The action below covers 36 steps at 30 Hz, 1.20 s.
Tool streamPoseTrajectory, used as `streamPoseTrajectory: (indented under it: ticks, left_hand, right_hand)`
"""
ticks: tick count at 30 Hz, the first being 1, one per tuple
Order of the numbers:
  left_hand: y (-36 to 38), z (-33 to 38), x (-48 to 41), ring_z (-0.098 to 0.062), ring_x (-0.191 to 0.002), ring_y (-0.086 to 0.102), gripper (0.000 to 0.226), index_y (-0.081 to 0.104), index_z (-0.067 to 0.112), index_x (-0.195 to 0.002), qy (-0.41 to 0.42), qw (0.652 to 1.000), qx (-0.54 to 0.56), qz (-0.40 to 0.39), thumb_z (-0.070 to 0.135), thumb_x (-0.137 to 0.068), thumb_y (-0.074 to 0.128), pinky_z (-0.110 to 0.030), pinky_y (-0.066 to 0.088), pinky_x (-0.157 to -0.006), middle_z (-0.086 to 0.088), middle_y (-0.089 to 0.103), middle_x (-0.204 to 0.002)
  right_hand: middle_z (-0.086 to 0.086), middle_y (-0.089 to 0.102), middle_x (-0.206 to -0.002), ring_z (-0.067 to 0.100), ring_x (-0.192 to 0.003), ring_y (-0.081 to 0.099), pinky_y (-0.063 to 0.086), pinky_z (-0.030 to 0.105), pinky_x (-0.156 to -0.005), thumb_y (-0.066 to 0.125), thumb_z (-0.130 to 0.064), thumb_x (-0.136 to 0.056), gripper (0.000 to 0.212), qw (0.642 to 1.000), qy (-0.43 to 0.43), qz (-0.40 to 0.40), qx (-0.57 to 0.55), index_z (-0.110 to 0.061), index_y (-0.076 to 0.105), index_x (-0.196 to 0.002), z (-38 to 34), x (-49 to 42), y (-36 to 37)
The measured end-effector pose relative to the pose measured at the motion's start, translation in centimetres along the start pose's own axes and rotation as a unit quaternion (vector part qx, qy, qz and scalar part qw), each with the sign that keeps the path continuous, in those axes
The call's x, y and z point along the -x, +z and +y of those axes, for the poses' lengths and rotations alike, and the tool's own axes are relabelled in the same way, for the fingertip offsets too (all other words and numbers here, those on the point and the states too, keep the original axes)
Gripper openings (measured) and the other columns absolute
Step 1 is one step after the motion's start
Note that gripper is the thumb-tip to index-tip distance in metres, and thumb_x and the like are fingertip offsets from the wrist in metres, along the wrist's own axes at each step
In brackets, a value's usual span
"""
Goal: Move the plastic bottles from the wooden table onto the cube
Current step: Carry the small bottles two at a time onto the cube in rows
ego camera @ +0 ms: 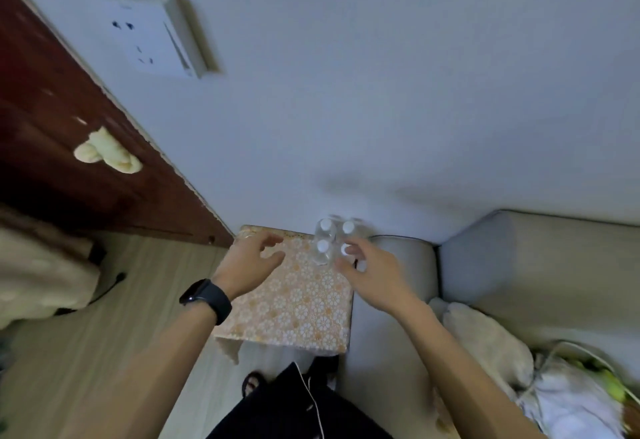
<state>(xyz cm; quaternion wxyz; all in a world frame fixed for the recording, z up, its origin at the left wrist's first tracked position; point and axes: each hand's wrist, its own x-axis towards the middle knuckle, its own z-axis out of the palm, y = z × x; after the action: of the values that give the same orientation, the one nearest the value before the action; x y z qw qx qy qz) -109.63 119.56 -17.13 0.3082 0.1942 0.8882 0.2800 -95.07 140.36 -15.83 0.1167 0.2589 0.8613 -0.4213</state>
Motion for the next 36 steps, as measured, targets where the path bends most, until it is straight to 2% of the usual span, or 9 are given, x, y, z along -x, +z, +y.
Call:
streamPoseTrajectory:
  ticks: [4,8,11,15,20,23,26,31,36]
  left_hand:
    - [-4.8,-2.0,4.4,-0.008,-0.112,0.062,0.031,0.063,0.029,-0.126,-0.015,0.993,0.028,0.113,0.035,-0.095,0.063,-0.024,0.046,-0.094,0.009,0.067,-0.121]
    - [-8.6,-4.5,9.3,-0.009,-0.112,0.062,0.030,0.065,0.026,-0.124,-0.036,0.978,0.057,0.197,0.031,-0.094,0.065,-0.020,0.042,-0.091,0.008,0.068,-0.119]
    - [-11.3,-7.6,14.3,-0.009,-0.116,0.061,0.032,0.065,0.029,-0.125,-0.066,0.958,0.084,0.267,0.035,-0.094,0.065,-0.018,0.040,-0.093,0.009,0.068,-0.122]
    - [-14.3,-13.4,23.3,-0.009,-0.115,0.061,0.031,0.066,0.028,-0.125,-0.103,0.921,0.121,0.357,0.034,-0.094,0.064,-0.025,0.047,-0.098,0.008,0.068,-0.122]
    - [-15.6,-22.9,36.5,-0.012,-0.109,0.065,0.026,0.068,0.026,-0.117,-0.182,0.872,0.128,0.436,0.028,-0.092,0.065,-0.022,0.046,-0.091,0.007,0.071,-0.116]
    - [-15.2,-27.8,45.1,-0.015,-0.110,0.066,0.026,0.069,0.022,-0.117,-0.237,0.831,0.134,0.485,0.025,-0.091,0.066,-0.025,0.048,-0.095,0.005,0.072,-0.115]
    - [-14.0,-31.0,54.2,-0.015,-0.109,0.064,0.028,0.069,0.021,-0.120,-0.291,0.778,0.139,0.540,0.027,-0.093,0.065,-0.024,0.047,-0.093,0.003,0.071,-0.117]
    - [-9.7,-34.8,68.5,-0.015,-0.108,0.065,0.026,0.069,0.024,-0.117,-0.389,0.651,0.165,0.631,0.030,-0.092,0.065,-0.031,0.050,-0.097,0.005,0.071,-0.115]
    - [-3.8,-35.6,77.3,-0.012,-0.106,0.066,0.022,0.070,0.024,-0.112,-0.469,0.524,0.193,0.684,0.028,-0.091,0.068,-0.031,0.051,-0.098,0.005,0.072,-0.111]
  right_hand:
    - [-0.015,0.064,-0.127,-0.002,-0.111,0.057,0.037,0.005,-0.085,0.058,-0.045,-0.097,0.041,0.994,-0.092,0.049,0.029,-0.028,0.059,-0.135,-4.9,1.7,-1.4]
    - [-0.017,0.063,-0.127,0.006,-0.120,0.056,0.044,0.025,-0.100,0.055,-0.048,-0.098,0.036,0.980,-0.182,0.057,0.059,-0.035,0.061,-0.131,-11.0,2.7,-0.2]
    - [-0.016,0.065,-0.125,0.009,-0.120,0.057,0.044,0.030,-0.103,0.058,-0.043,-0.098,0.030,0.963,-0.256,0.047,0.072,-0.035,0.066,-0.126,-16.6,4.1,3.0]
    - [-0.015,0.067,-0.121,0.009,-0.115,0.059,0.043,0.024,-0.099,0.060,-0.040,-0.097,0.025,0.930,-0.354,-0.003,0.102,-0.036,0.069,-0.120,-24.2,7.6,9.6]
    - [-0.016,0.066,-0.120,0.009,-0.114,0.057,0.042,0.022,-0.096,0.063,-0.038,-0.095,0.024,0.874,-0.463,-0.073,0.128,-0.036,0.070,-0.118,-32.7,14.5,19.7]
    - [-0.013,0.067,-0.119,0.011,-0.111,0.056,0.033,0.014,-0.093,0.065,-0.034,-0.094,0.024,0.828,-0.532,-0.111,0.139,-0.031,0.072,-0.117,-37.4,19.3,26.2]
    - [-0.012,0.066,-0.118,0.011,-0.112,0.055,0.032,0.015,-0.093,0.065,-0.035,-0.094,0.024,0.775,-0.589,-0.172,0.152,-0.030,0.072,-0.116,-41.4,24.6,32.7]
    - [-0.014,0.067,-0.116,0.014,-0.114,0.057,0.036,0.019,-0.096,0.067,-0.038,-0.091,0.022,0.665,-0.676,-0.275,0.160,-0.034,0.073,-0.113,-46.5,34.1,43.2]
    - [-0.013,0.064,-0.122,0.011,-0.122,0.050,0.030,0.016,-0.101,0.067,-0.039,-0.092,0.026,0.541,-0.736,-0.370,0.170,-0.035,0.071,-0.117,-49.3,42.8,51.4]
